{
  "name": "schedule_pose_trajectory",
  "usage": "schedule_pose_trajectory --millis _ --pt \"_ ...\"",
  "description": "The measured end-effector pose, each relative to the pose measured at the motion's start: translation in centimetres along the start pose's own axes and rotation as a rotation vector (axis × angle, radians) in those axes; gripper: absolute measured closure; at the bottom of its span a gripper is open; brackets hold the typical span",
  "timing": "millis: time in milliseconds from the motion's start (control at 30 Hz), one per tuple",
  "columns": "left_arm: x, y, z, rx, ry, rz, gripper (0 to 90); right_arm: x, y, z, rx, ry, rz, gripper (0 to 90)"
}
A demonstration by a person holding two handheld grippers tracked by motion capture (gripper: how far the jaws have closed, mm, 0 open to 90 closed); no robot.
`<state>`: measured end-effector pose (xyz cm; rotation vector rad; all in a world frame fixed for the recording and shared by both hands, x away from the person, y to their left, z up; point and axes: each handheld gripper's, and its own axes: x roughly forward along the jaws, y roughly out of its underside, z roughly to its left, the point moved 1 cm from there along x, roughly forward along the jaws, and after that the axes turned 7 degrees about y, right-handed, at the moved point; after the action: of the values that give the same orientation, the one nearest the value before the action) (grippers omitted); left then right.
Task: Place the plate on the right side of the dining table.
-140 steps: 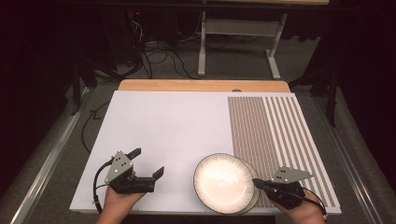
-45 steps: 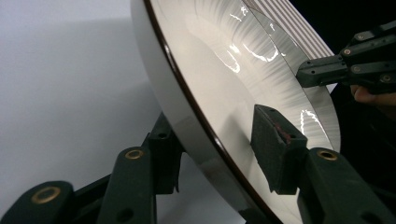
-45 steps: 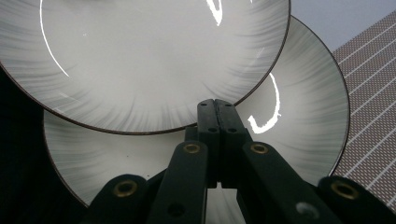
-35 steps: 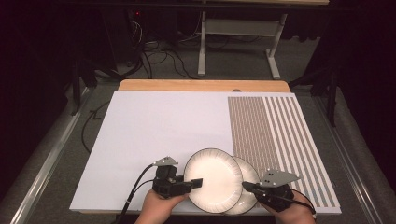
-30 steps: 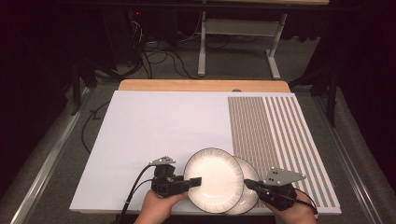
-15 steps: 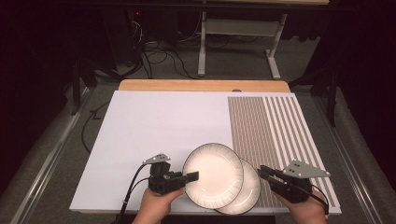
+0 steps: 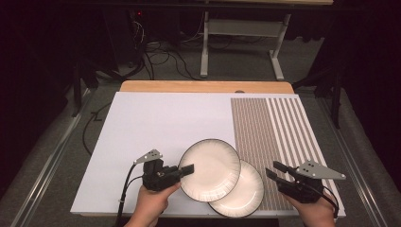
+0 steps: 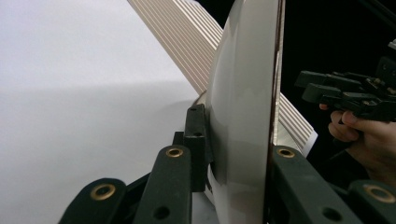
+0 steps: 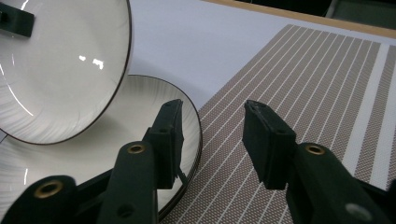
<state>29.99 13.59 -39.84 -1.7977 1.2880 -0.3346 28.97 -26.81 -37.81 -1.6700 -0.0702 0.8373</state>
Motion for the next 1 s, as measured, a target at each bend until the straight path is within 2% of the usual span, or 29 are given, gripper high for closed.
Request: schedule_pose_trajectory --millis 100,133,200,267,367,400,433,533,700,767,833,1000 --pt "-0.4 -0.2 0.2 0.021 -0.016 -0.021 77.6 0.1 -0.2 -0.4 0.008 0.005 -0.004 55.5" --pt "-0.6 -0.4 0.3 0.050 -0.024 -0.035 77.6 0.1 -0.2 -0.4 0.008 0.006 -0.006 54.8" --pt "-0.8 -0.5 0.3 0.077 -0.038 -0.046 77.5 0.0 -0.3 -0.5 0.011 0.018 -0.014 48.4" --pt "-1.0 -0.7 0.2 0.103 -0.049 -0.058 77.5 -0.1 -0.3 -0.6 0.009 0.019 -0.017 47.0" --pt "-1.3 -0.7 0.0 0.151 -0.062 -0.073 77.5 -0.3 -0.3 -0.8 0.014 0.040 -0.037 37.3" --pt "-1.4 -0.7 -0.1 0.170 -0.067 -0.078 77.5 -0.6 -0.4 -0.9 0.014 0.048 -0.060 29.2" --pt "-1.4 -0.7 -0.2 0.187 -0.071 -0.080 77.5 -0.6 -0.4 -0.9 0.014 0.048 -0.060 29.2" --pt "-1.5 -0.5 -0.7 0.269 -0.085 -0.098 77.3 -0.9 -0.5 -1.0 0.025 0.064 -0.089 18.3" --pt "-1.7 -0.4 -1.2 0.343 -0.101 -0.110 77.3 -1.2 -0.6 -1.2 0.036 0.095 -0.116 1.8" --pt "-1.8 -0.4 -1.5 0.383 -0.112 -0.111 77.3 -1.3 -0.5 -1.3 0.041 0.098 -0.125 0.7" --pt "-1.9 -0.4 -1.5 0.401 -0.112 -0.112 77.3 -1.4 -0.3 -1.3 0.033 0.074 -0.125 0.6" --pt "-2.1 -0.3 -1.6 0.444 -0.122 -0.104 76.8 -1.5 -0.2 -1.2 0.023 0.080 -0.134 0.6"
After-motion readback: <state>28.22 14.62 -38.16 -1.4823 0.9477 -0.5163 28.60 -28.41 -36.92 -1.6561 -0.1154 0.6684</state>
